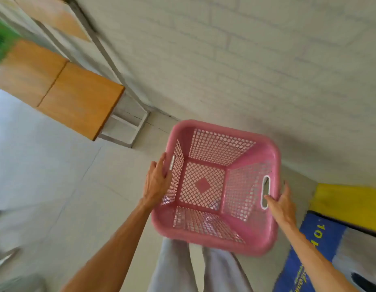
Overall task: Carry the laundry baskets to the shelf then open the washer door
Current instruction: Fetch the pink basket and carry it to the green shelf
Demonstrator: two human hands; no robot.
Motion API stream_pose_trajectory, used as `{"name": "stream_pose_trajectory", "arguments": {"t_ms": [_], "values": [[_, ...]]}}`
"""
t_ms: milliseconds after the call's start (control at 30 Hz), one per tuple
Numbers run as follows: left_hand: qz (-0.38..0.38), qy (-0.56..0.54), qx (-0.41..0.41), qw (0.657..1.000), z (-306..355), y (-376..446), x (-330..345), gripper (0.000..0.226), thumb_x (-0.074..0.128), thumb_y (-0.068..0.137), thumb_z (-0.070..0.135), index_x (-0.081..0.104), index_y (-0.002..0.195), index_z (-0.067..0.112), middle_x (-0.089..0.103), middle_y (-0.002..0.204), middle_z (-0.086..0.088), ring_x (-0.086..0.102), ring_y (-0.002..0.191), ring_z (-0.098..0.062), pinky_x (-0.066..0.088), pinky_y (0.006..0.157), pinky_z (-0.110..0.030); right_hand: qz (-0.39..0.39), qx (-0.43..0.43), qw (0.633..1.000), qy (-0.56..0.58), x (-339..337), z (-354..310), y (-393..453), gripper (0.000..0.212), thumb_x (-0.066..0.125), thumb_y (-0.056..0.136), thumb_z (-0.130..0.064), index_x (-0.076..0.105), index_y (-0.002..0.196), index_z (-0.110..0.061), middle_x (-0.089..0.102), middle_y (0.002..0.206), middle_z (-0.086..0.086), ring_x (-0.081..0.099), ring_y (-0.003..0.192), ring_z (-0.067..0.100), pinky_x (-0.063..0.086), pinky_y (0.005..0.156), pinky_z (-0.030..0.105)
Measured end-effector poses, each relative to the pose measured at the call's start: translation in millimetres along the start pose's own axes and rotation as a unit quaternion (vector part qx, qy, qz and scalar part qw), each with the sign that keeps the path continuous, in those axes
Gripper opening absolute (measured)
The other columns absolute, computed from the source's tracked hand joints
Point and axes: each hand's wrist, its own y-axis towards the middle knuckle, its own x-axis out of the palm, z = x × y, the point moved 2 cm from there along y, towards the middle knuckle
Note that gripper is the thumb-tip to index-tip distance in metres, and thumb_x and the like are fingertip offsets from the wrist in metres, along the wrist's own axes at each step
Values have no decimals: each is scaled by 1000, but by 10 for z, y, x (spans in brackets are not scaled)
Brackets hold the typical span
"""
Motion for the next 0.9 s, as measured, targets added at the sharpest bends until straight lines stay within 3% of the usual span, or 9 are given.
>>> {"name": "stream_pose_trajectory", "arguments": {"t_ms": [67, 133, 200, 267, 400, 633, 700, 800, 900], "values": [[52, -35, -36, 997, -124, -327, -616, 61, 56, 95, 26, 34, 152, 25, 49, 101, -2, 51, 87, -17, 47, 75, -36, -25, -73, 997, -14, -197, -556, -368, 77, 62, 91, -16, 21, 155, -22, 64, 125, 24, 66, 100, 44, 43, 72, 36], [103, -64, -66, 990, -288, -620, -1221, 62, 58, 94, 24, 37, 152, 23, 50, 102, -3, 51, 90, -17, 44, 78, -35, -58, -161, 985, -26, -265, -1112, -663, 74, 62, 92, -18, 24, 156, -26, 61, 133, 19, 65, 106, 41, 43, 77, 35], [149, -100, -100, 979, -492, -913, -1725, 63, 59, 92, 23, 37, 152, 23, 53, 105, -4, 53, 93, -19, 45, 82, -36, -92, -228, 968, -41, -259, -1637, -921, 71, 63, 92, -24, 28, 154, -33, 63, 130, 16, 68, 97, 36, 50, 72, 29], [205, -132, -138, 960, -811, -1272, -2204, 65, 60, 90, 23, 39, 151, 24, 56, 110, -5, 56, 96, -19, 48, 86, -36, -140, -283, 947, -51, -119, -2186, -1268, 68, 62, 92, -34, 28, 150, -43, 67, 123, 11, 70, 82, 26, 54, 59, 23], [286, -186, -188, 921, -1466, -1928, -2955, 67, 63, 87, 23, 42, 150, 25, 63, 118, -8, 63, 98, -22, 50, 88, -35, -171, -396, 899, -71, 301, -3188, -2062, 66, 61, 93, -31, 31, 151, -40, 66, 111, 6, 64, 70, 7, 45, 51, 10], [385, -281, -236, 847, -2724, -2868, -3970, 63, 65, 87, 13, 46, 147, 18, 66, 127, -7, 68, 100, -22, 55, 93, -39, -195, -509, 834, -86, 1472, -4322, -3568, 61, 68, 87, -28, 46, 143, -36, 66, 104, -1, 65, 88, 21, 45, 70, 23], [410, -303, -230, 829, -3032, -3073, -4210, 62, 64, 87, 10, 46, 147, 17, 68, 123, -7, 69, 98, -21, 56, 93, -41, -206, -526, 821, -82, 1839, -4552, -3925, 63, 70, 85, -27, 47, 143, -36, 68, 110, -1, 68, 94, 21, 46, 71, 21], [439, -310, -237, 809, -3543, -3383, -4602, 63, 64, 87, 7, 46, 147, 14, 65, 124, -2, 68, 97, -17, 56, 94, -40, -222, -561, 793, -84, 2449, -4877, -4466, 65, 71, 84, -28, 46, 144, -31, 69, 122, 2, 69, 101, 23, 52, 84, 32], [472, -289, -246, 795, -3994, -3593, -4916, 63, 64, 85, 7, 49, 145, 16, 70, 115, -3, 69, 87, -13, 60, 86, -36, -235, -583, 774, -80, 2910, -5137, -4975, 64, 70, 86, -24, 45, 146, -28, 71, 111, 4, 69, 83, 16, 51, 69, 23]]}}
